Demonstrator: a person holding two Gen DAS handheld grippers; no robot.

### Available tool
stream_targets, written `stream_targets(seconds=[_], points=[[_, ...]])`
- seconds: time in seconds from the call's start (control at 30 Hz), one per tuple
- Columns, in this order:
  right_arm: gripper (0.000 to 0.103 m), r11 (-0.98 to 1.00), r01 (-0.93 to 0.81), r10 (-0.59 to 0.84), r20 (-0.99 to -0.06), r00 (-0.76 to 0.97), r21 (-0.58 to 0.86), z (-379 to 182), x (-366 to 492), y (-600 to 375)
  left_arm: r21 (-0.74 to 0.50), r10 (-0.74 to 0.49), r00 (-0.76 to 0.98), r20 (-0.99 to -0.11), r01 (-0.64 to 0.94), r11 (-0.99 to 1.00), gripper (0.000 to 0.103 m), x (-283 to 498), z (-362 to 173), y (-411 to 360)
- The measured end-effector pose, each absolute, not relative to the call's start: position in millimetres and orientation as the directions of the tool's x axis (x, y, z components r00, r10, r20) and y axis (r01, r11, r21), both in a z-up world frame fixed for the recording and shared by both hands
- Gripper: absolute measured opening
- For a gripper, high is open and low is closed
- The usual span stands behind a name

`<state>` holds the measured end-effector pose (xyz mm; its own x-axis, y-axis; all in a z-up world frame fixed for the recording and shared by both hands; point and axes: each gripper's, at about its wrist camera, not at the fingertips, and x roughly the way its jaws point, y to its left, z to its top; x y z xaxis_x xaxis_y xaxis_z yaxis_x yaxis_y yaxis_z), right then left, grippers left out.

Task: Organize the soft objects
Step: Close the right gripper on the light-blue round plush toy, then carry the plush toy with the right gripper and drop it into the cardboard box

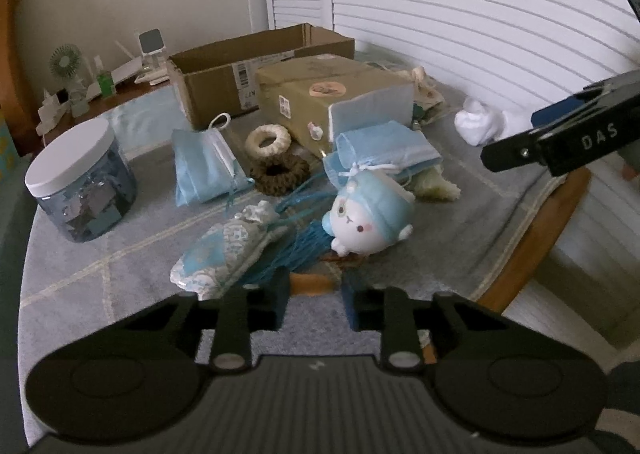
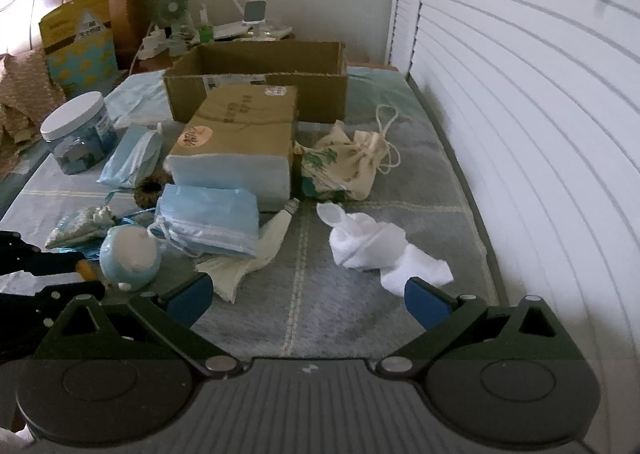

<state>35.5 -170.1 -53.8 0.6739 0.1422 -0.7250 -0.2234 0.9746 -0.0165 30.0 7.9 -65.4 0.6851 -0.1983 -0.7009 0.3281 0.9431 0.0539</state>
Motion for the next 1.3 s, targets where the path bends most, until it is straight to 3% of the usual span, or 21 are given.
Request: stream_targets(seconds=[0.33, 0.47, 0.63, 1.07, 1.3], points=[[0.101, 0.933, -0.359, 0.286, -0.683, 0.673, 0.037, -44.7, 28.6, -157.3, 0.035, -0.219, 0.684, -0.696, 0.336, 0.941, 0.022, 24.5, -53.1, 15.9], [0.087, 0.891, -0.453, 0.359, -0.674, 0.646, 0.041, -41.5, 26.0, -136.8, 0.026, -0.228, 0.687, -0.690, 0.338, 0.941, 0.022, 20.4, -47.9, 22.1], [0.083, 0.836, -0.547, 0.415, -0.697, 0.585, 0.038, -44.7, 28.2, -105.2, 0.012, -0.232, 0.693, -0.683, 0.328, 0.945, 0.022, 17.4, -44.7, 34.1], [0.054, 0.815, -0.579, 0.368, -0.763, 0.531, -0.009, -66.9, 43.4, -63.7, -0.011, -0.251, 0.687, -0.682, 0.334, 0.942, 0.022, 17.2, -42.4, 55.3], [0.053, 0.804, -0.594, 0.368, -0.759, 0.537, -0.030, -56.3, 36.5, -65.3, -0.007, -0.260, 0.685, -0.680, 0.348, 0.937, 0.022, 18.8, -38.4, 58.0]])
